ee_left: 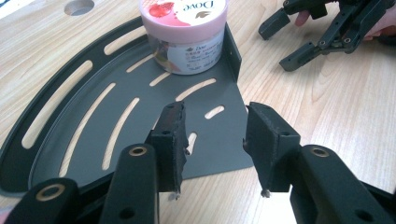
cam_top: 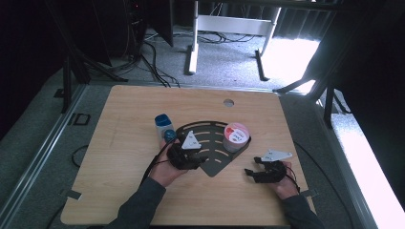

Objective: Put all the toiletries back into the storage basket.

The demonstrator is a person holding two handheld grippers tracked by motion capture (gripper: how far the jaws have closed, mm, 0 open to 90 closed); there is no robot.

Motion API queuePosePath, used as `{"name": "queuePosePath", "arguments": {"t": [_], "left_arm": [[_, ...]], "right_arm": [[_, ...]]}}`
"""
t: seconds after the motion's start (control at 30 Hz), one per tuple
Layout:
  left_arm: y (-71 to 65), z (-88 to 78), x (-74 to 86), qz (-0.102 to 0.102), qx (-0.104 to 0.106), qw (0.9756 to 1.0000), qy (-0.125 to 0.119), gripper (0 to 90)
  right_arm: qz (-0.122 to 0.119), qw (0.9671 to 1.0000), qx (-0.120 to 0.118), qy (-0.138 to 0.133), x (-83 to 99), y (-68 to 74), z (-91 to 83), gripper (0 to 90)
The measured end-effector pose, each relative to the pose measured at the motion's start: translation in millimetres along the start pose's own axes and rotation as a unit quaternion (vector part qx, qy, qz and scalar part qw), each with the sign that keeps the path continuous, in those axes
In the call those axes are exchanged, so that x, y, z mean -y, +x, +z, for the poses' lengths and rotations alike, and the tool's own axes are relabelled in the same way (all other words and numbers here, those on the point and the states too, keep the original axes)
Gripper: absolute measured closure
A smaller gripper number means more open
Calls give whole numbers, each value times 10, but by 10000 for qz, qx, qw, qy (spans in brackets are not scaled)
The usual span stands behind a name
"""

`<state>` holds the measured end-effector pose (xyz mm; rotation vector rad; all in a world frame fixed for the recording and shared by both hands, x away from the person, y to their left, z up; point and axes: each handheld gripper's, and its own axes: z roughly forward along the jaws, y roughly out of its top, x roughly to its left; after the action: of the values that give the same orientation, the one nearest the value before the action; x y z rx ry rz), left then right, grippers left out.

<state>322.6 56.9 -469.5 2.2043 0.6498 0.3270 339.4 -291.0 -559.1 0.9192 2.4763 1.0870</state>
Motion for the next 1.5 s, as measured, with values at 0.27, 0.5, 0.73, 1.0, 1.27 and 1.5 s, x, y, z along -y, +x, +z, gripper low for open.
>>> {"name": "queuePosePath", "arguments": {"t": [0.27, 0.5, 0.73, 1.0, 1.27, 1.5], "left_arm": [[28, -69, 61, -3, -40, 10000, -27, 727], [74, -150, 115, -62, -115, 9998, -117, 896], [134, -249, 162, -148, -246, 9995, -106, 900], [195, -337, 235, -307, -275, 9991, -112, 872], [242, -463, 301, -459, -233, 9985, -186, 780], [307, -562, 373, -599, -204, 9977, -229, 665]], "right_arm": [[21, 10000, 2, 11, -1, 6, 1, 301], [15, 10000, 2, 8, -1, 6, 1, 301], [13, 10000, 2, 8, -1, 6, 1, 300], [15, 10000, 2, 9, -1, 6, 2, 300], [15, 10000, 1, 11, -1, 6, 1, 300], [20, 10000, 1, 7, -2, 7, 2, 300]]}}
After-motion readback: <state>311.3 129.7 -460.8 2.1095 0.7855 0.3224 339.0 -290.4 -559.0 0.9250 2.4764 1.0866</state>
